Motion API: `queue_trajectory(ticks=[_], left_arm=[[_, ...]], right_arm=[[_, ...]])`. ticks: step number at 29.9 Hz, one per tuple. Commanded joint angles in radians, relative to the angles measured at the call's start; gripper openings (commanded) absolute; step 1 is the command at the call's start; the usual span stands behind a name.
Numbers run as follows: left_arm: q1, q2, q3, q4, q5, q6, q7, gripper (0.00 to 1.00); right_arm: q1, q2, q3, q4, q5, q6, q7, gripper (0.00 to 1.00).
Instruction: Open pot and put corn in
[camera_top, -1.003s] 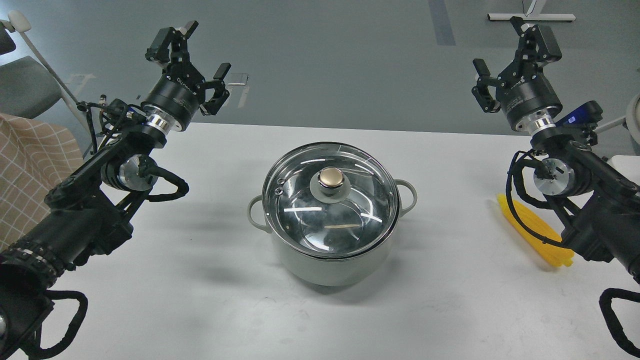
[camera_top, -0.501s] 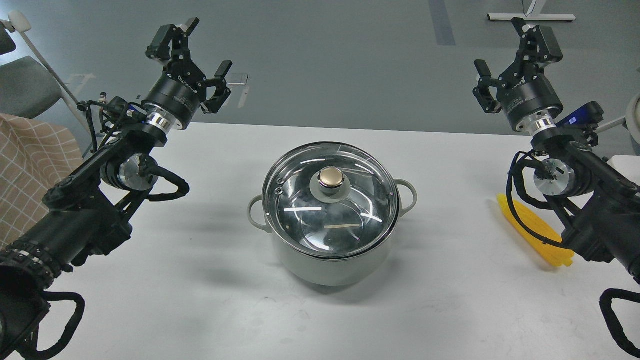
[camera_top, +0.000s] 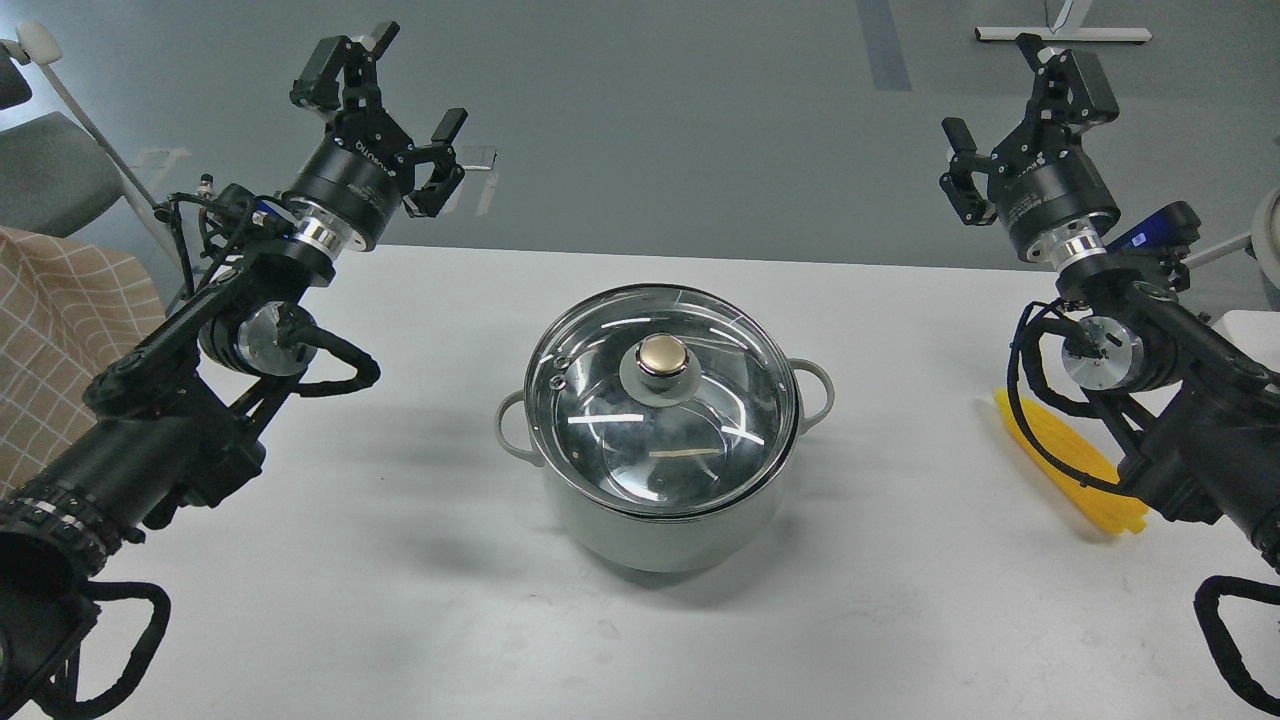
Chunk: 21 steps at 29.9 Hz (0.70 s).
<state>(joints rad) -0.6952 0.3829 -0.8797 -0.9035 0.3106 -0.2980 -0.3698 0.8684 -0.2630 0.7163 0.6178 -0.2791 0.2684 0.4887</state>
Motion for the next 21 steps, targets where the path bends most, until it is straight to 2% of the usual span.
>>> queue_trajectory(ticks=[1, 5, 10, 12, 15, 16, 21], left_arm=[[-0.003, 0.040, 0.004, -0.018, 0.053, -0.003, -0.003, 0.98], [-0.017, 0.099, 0.002, -0.093, 0.270, -0.013, -0.008, 0.98], [-0.032, 0.178, 0.002, -0.296, 0.579, -0.012, -0.017, 0.98], [-0.038, 0.209, 0.002, -0.414, 0.765, -0.004, -0.017, 0.98], [-0.055, 0.209, 0.002, -0.515, 1.021, -0.001, -0.018, 0.98], [-0.055, 0.209, 0.002, -0.515, 1.022, -0.001, -0.018, 0.98], [-0.060, 0.203, 0.022, -0.624, 1.448, 0.000, -0.031, 0.98]], right_arm=[[0.003, -0.005, -0.003, 0.000, 0.000, 0.000, 0.000, 1.00], [0.006, -0.018, -0.008, -0.003, -0.008, 0.000, 0.000, 1.00], [0.003, -0.048, -0.008, -0.001, -0.014, -0.001, 0.000, 1.00], [-0.002, -0.061, -0.008, 0.000, -0.017, -0.006, 0.000, 1.00], [-0.006, -0.074, -0.009, 0.005, -0.019, -0.015, 0.000, 1.00], [-0.006, -0.074, -0.009, 0.005, -0.019, -0.015, 0.000, 1.00], [-0.025, -0.102, -0.009, 0.025, -0.019, -0.017, 0.000, 1.00]])
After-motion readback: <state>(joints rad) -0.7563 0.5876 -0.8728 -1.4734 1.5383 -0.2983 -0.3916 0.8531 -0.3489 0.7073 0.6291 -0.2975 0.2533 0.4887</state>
